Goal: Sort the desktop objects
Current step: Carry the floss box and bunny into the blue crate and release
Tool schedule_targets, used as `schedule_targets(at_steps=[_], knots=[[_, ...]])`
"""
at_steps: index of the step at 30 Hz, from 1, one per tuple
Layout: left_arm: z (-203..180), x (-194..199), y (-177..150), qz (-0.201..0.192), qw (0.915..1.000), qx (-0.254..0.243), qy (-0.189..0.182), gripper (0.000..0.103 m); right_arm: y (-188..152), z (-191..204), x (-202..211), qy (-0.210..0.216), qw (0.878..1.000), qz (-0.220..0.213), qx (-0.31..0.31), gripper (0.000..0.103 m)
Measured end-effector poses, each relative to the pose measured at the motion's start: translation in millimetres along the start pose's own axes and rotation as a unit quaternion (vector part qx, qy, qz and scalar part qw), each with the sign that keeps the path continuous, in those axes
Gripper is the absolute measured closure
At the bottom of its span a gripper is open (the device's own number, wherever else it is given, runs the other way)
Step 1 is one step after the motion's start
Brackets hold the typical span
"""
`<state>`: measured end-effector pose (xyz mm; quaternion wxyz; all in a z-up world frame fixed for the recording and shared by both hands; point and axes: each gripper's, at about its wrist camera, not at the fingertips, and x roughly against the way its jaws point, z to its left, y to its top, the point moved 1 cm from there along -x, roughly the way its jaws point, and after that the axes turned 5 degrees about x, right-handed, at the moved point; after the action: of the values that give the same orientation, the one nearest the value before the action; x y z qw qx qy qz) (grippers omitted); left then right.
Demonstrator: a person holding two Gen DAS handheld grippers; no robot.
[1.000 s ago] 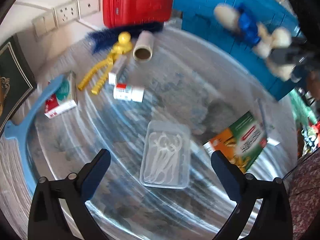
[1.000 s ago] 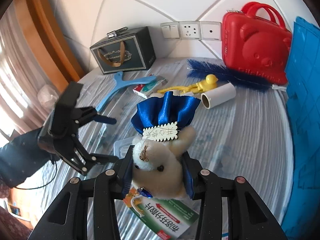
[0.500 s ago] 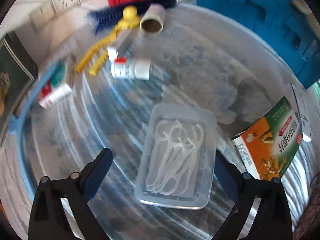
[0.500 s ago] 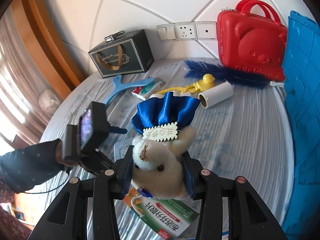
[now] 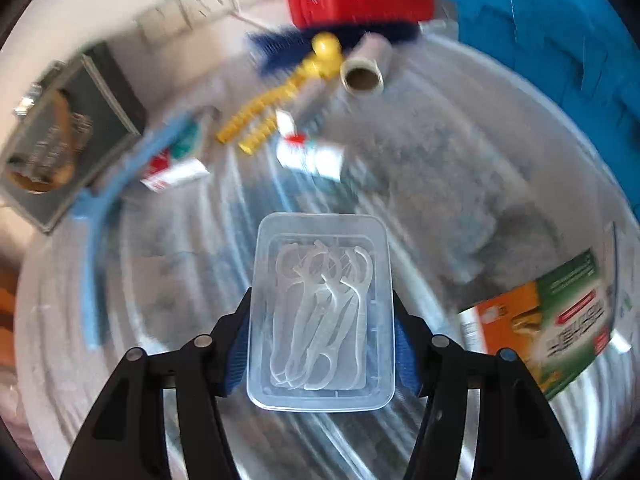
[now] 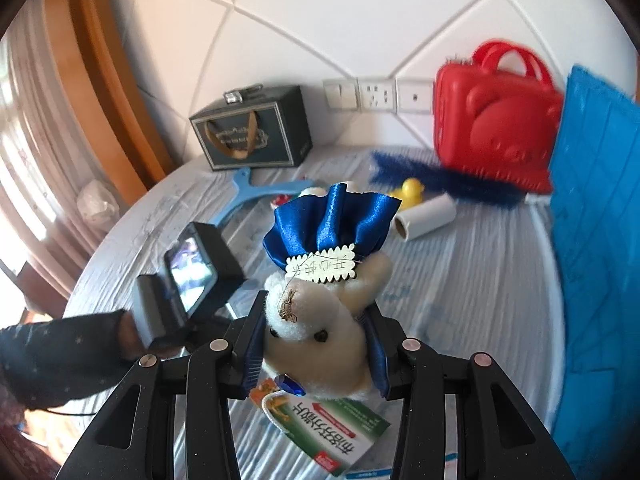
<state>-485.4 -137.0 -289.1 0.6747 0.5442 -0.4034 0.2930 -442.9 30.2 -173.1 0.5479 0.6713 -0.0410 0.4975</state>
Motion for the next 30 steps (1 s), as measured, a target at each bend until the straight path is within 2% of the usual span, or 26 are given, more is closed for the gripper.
schedule_targets(at_steps=[5,9,12,16,21,27,30], knots=[[-12,75,12,-0.081,0.9957,0.002,0.045,0.044,3,11,43,-0.016,0.999,-0.045,0.008,0.061],[-28,156,22,-0.160,0.9849,0.000,0.066,0.044,-2,24,90,-0.031,0.996,-0.084,0.017,0.061],[-48,199,33,-0.208,0.9752,-0.016,0.074,0.044,-8,30,121,-0.046,0.993,-0.109,0.013,0.061],[-80,237,48,-0.254,0.9641,-0.042,0.064,0.044,-20,30,168,-0.076,0.987,-0.142,-0.001,0.061],[-137,277,66,-0.302,0.9504,-0.073,0.012,0.044,-40,14,240,-0.137,0.971,-0.193,-0.027,0.061],[-211,317,92,-0.346,0.9316,-0.108,-0.032,0.044,-68,-35,321,-0.199,0.947,-0.241,-0.072,0.061],[-250,324,113,-0.353,0.9275,-0.113,-0.045,0.044,-78,-75,354,-0.234,0.938,-0.241,-0.090,0.061]])
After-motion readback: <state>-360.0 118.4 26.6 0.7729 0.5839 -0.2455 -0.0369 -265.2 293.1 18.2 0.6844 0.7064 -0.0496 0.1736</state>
